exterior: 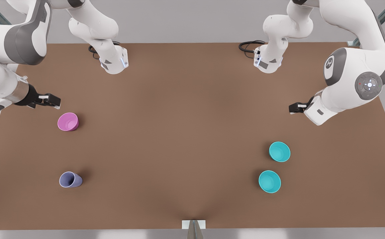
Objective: Stack the blue bowl on the pink bowl
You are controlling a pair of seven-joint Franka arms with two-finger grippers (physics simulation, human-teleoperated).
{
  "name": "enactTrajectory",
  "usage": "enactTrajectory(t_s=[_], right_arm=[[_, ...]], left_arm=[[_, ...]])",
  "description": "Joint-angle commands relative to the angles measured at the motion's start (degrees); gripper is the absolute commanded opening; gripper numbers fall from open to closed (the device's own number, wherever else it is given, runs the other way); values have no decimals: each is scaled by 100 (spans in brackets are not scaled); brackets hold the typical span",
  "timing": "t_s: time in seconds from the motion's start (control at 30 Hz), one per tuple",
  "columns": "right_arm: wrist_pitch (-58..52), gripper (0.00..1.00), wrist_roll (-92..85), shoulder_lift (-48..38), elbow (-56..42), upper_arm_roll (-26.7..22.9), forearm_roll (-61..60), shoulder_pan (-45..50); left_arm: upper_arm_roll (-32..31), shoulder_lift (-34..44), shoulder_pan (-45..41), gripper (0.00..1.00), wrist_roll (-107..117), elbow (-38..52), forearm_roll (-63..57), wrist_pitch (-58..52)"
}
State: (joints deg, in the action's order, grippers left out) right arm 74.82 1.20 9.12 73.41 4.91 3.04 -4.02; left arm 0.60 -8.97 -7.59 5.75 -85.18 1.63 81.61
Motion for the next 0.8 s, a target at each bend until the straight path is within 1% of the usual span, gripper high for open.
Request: enactTrajectory(t_s=[0.0,0.07,0.1,0.13,0.17,0.23,0.27,0.3,0.37,0.43,0.57,0.63,0.77], right_arm=[[147,100,-129,2,-2,1,-14,-2],[138,100,-146,19,-29,1,-6,-54],[138,100,-295,37,85,1,-23,-230],[112,100,-858,116,287,-8,21,-397],[296,100,-955,177,700,-8,38,-757],[1008,100,-1447,327,1412,1,3,-1311],[1552,100,-1474,336,1931,1,-5,-1548],[2317,100,-1658,283,2528,1,-14,-1733],[3179,100,-1921,274,3073,1,-128,-1953],[4056,100,-2194,292,3644,1,-524,-2137],[5736,100,-2299,309,4778,1,-550,-2366],[6150,100,-2475,327,5043,1,-550,-2524],[6273,100,-2660,353,5254,1,-559,-2806]], left_arm=[[-8,9,12,100,278,10,4,-119],[-8,0,12,100,278,2,4,-137],[1,0,12,100,278,2,4,-137],[1,0,12,100,278,2,4,-137],[1,-8,12,100,278,2,4,-137],[1,-70,12,100,269,2,4,-137],[1,-79,21,100,260,2,4,-137],[1,-87,12,100,260,2,-5,-128],[1,-87,21,100,269,2,4,-119],[1,-96,21,100,269,2,4,-119],[1,-166,30,100,260,2,4,-119],[1,-167,30,100,260,2,4,-119],[1,-167,21,100,260,2,4,-119]])
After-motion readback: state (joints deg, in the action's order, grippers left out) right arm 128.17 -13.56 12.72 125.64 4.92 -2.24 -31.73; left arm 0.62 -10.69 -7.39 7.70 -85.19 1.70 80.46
